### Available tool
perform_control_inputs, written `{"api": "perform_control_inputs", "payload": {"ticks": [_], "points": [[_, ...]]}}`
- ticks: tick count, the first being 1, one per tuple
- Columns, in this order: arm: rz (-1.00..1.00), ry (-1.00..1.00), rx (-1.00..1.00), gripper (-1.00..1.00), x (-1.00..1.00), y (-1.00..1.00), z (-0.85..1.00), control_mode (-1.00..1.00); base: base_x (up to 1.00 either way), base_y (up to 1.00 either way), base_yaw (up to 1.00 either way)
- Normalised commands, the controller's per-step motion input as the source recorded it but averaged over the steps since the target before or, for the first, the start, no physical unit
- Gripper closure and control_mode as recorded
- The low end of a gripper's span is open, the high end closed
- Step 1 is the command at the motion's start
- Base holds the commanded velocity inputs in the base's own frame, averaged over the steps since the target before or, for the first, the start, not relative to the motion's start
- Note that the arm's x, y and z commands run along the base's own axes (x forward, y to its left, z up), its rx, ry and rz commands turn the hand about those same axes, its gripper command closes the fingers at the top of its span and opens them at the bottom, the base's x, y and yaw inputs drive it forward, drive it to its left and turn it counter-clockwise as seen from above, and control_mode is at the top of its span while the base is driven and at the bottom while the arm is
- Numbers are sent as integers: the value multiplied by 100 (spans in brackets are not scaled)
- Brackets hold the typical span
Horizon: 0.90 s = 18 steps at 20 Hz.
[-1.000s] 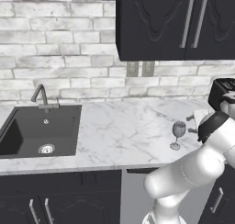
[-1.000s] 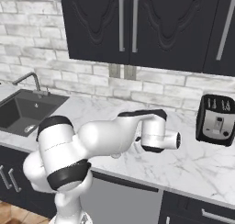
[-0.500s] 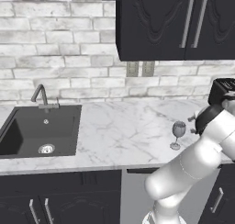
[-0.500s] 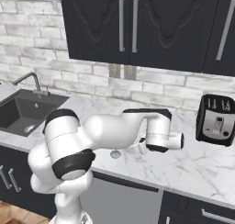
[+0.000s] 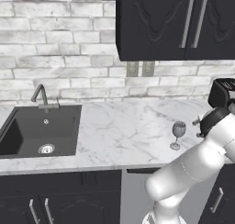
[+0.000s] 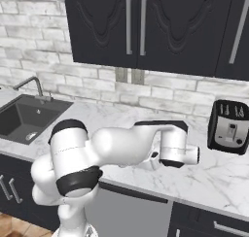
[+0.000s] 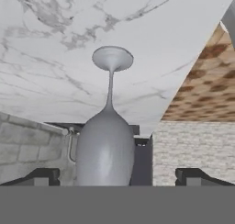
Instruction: Retrieve the wine glasses from the counter and place one next to each plate.
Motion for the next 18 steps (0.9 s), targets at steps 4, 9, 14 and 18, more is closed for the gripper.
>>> {"api": "perform_control_inputs", "payload": {"ticks": [4,9,14,18], "points": [[0,-1,0,-100,-23,0,0,-100,0,0,0],[0,0,0,-100,-17,15,-2,-100,0,0,0],[0,0,0,-100,-1,34,-16,-100,0,0,0],[0,0,0,-100,16,17,-21,-100,0,0,0]]}}
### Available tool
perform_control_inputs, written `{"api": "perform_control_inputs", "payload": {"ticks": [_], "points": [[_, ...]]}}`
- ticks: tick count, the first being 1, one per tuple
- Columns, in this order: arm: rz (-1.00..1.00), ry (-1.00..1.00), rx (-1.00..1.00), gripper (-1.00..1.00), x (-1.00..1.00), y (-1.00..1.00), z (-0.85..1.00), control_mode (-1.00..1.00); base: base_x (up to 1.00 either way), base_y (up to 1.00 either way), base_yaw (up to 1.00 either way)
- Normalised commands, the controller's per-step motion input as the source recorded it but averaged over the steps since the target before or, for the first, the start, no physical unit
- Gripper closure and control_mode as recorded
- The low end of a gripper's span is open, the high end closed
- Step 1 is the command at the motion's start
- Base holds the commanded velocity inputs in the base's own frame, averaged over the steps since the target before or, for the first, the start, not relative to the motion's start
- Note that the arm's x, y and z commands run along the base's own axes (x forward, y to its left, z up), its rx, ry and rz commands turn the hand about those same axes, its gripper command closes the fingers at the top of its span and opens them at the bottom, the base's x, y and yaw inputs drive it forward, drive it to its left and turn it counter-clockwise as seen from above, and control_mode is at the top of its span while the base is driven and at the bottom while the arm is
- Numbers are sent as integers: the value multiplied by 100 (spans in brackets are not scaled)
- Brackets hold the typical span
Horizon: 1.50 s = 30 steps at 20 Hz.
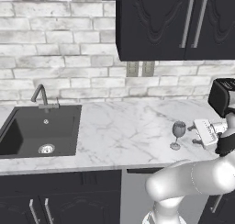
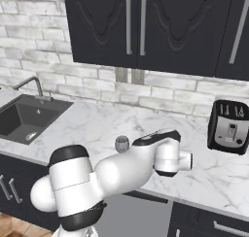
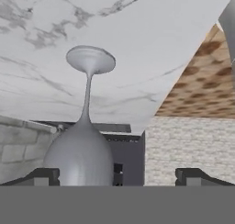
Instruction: Retrieve the wine glasses from the counter and place one next to each plate.
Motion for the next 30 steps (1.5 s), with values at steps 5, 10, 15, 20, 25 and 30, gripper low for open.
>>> {"api": "perform_control_inputs", "payload": {"ticks": [5,10,15,20,25,30], "points": [[0,1,0,-100,3,1,-6,-100,0,0,0],[0,6,0,-100,0,0,0,-100,0,0,0],[0,4,0,-100,13,0,-12,-100,0,0,0],[0,4,0,-100,15,0,-16,-100,0,0,0],[0,5,0,-100,9,0,-20,-100,0,0,0],[0,7,0,-100,4,0,-29,-100,0,0,0]]}}
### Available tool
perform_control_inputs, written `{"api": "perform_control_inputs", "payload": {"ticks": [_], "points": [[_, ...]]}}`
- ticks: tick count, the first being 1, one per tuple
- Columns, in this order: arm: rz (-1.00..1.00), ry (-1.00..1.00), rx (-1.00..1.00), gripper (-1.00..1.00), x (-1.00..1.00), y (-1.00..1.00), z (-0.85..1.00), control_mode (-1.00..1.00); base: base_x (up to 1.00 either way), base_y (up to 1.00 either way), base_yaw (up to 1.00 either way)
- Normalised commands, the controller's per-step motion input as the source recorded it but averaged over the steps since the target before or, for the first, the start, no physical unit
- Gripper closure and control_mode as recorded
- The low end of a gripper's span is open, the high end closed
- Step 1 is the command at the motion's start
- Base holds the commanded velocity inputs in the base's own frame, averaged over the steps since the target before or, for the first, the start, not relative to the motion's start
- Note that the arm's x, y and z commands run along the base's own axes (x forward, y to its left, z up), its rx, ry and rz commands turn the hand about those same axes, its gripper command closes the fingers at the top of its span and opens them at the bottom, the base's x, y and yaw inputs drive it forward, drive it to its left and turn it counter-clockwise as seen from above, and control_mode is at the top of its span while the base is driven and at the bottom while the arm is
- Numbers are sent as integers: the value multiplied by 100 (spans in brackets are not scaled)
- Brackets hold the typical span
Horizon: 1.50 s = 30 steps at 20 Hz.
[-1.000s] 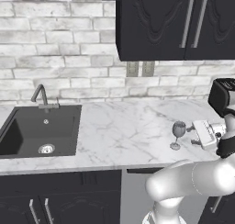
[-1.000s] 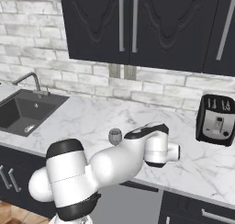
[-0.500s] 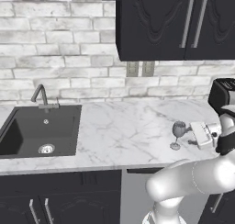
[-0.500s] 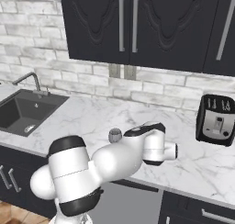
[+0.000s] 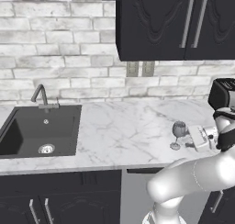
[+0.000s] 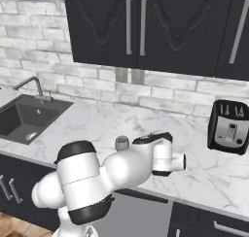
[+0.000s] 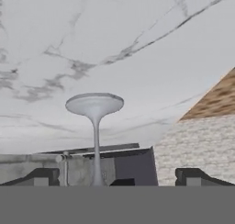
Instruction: Retrieve the wine glasses from the counter and place one next to each plate.
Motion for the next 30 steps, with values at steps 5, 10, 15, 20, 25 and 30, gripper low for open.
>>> {"api": "perform_control_inputs", "payload": {"ticks": [5,10,15,20,25,30], "points": [[0,1,1,-100,8,0,-15,-100,0,0,0],[0,0,4,-100,12,0,-1,-100,0,0,0],[0,0,4,-100,0,0,0,-100,0,0,0],[0,2,0,-100,0,6,0,-100,0,0,0],[0,13,0,-100,0,7,-2,-100,0,0,0],[0,7,0,-100,7,4,0,-100,0,0,0]]}}
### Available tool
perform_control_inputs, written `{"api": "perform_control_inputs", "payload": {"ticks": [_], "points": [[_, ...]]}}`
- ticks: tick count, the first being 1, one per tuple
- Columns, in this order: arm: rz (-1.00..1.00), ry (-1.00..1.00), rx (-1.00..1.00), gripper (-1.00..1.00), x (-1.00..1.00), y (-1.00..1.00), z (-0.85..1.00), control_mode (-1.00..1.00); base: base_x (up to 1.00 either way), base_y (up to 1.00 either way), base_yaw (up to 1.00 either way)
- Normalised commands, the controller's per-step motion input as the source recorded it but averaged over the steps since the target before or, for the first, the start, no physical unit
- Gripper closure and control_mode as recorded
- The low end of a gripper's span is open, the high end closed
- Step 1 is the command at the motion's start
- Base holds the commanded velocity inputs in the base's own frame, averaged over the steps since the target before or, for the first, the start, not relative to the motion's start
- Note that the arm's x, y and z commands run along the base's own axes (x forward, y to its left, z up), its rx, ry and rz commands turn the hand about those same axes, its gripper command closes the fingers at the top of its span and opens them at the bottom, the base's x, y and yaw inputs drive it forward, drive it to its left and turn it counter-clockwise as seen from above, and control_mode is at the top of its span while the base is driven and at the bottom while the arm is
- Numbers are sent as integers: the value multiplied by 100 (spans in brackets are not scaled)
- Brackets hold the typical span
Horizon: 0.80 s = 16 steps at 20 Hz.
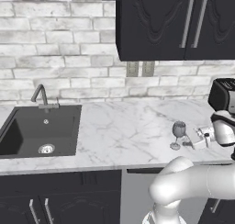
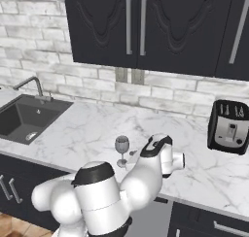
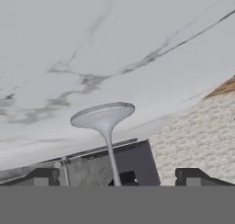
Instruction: Retrieve the wine glasses from the counter and place one next to each plate.
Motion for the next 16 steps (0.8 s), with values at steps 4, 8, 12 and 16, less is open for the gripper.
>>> {"api": "perform_control_inputs", "payload": {"ticks": [4,8,12,16], "points": [[-1,2,0,-100,22,7,-5,-100,0,0,0],[-1,1,-1,-100,18,13,-10,-100,0,0,0],[-1,3,0,-100,16,8,-16,-100,0,0,0],[-1,2,0,-100,10,4,-13,-100,0,0,0]]}}
